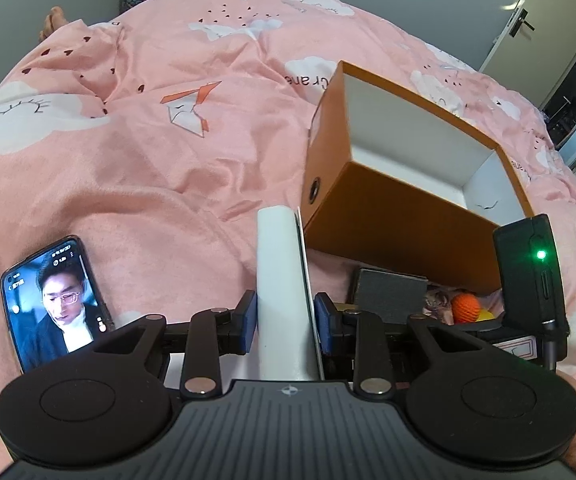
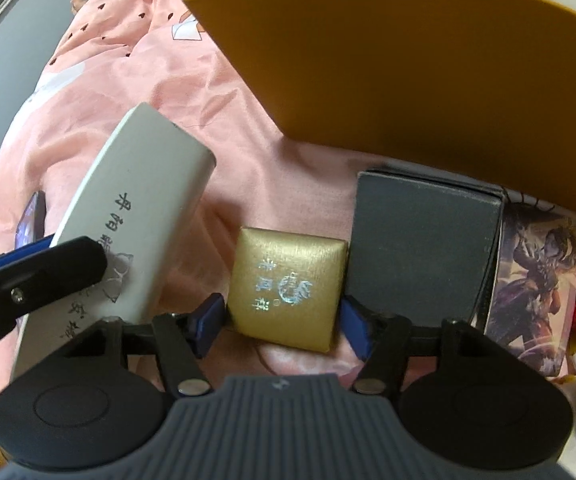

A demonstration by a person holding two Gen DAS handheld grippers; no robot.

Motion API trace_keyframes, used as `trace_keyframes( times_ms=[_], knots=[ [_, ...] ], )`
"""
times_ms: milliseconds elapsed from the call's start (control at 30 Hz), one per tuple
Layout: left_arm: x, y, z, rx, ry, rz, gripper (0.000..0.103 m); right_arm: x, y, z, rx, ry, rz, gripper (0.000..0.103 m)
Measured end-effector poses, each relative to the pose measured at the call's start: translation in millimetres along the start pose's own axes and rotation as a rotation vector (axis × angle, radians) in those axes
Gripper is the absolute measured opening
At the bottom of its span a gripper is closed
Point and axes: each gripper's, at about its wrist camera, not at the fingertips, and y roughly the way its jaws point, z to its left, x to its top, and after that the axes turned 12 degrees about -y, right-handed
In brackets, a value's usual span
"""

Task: Organize objects
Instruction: 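Grasp the small gold box with the right tool while the left tool holds the glasses case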

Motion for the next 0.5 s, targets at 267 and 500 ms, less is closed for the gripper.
trace_keyframes(
  times_ms=[267,500],
  knots=[
    [5.3,-23.3,-13.3,-0.056,0.005,-0.043,0.034,-8.7,-43.3,-6.6,0.078,-0.001,-0.07,0.064],
    [34.4,-48.2,-39.9,-0.157,0.037,-0.106,0.034,-3.7,-120.5,-16.9,0.11,-0.005,-0.245,0.063]
  ],
)
